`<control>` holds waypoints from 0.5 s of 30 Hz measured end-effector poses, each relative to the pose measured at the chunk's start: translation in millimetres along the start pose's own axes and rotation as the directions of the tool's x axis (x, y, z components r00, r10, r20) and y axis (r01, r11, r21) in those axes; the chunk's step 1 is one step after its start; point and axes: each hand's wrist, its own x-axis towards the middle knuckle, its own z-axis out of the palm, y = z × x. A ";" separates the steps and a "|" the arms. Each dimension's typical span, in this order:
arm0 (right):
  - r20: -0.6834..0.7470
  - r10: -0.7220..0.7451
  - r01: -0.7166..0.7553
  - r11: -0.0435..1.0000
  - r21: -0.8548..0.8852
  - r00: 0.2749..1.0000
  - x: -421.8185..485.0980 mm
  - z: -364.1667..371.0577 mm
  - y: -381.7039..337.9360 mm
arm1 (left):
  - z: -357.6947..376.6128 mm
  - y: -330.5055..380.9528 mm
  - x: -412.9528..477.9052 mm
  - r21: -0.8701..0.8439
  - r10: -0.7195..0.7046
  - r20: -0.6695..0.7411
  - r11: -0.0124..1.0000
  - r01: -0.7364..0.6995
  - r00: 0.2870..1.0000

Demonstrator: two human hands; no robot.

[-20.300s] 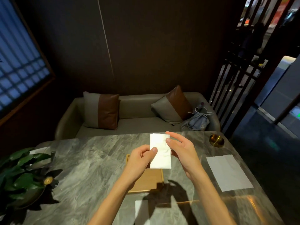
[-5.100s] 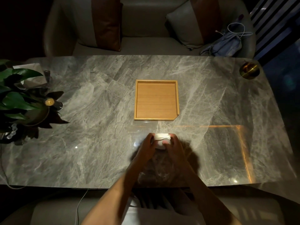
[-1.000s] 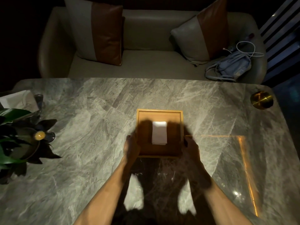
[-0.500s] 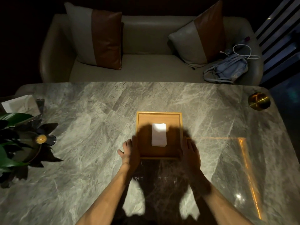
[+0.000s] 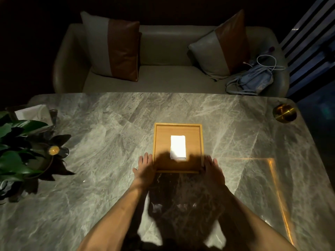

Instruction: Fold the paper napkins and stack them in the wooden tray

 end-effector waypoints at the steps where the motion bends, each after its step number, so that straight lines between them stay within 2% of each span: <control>1: 0.000 -0.035 0.035 0.998 -0.044 0.999 -4.6 -2.4 2.4 | 0.7 -4.1 -4.4 0.024 0.038 0.005 0.999 -0.038 0.999; 3: 0.004 -0.063 0.063 0.992 -0.112 0.998 -19.0 -4.2 5.9 | 1.8 -11.6 -19.8 0.033 0.071 0.108 0.997 -0.075 0.992; 5: 0.004 -0.052 0.052 0.994 -0.091 0.999 -39.7 -0.4 9.4 | 6.8 -20.3 -39.1 -0.018 0.062 0.235 0.998 -0.059 0.970; 6: 0.020 -0.029 0.031 0.998 -0.055 0.999 -50.2 0.4 9.1 | 7.4 -22.9 -51.1 0.021 0.049 0.279 0.998 -0.057 0.959; 10: 0.030 0.095 -0.095 0.995 0.012 0.995 -76.3 -12.2 4.4 | 2.9 -32.1 -81.8 0.203 0.022 0.194 0.977 -0.062 0.981; 12: -0.014 0.071 -0.071 0.997 -0.013 0.997 -81.4 -31.4 -2.5 | -19.8 -26.9 -83.3 0.227 0.056 0.142 0.970 -0.088 0.988; 13: -0.037 0.036 -0.037 0.999 -0.017 0.999 -81.9 -45.9 -9.5 | -34.3 -21.8 -81.0 0.248 0.117 0.098 0.959 -0.138 0.988; 15: -0.061 0.008 -0.008 1.000 0.010 0.998 -82.8 -77.4 -23.9 | -70.9 -11.0 -77.8 0.210 0.138 0.054 0.967 -0.147 0.989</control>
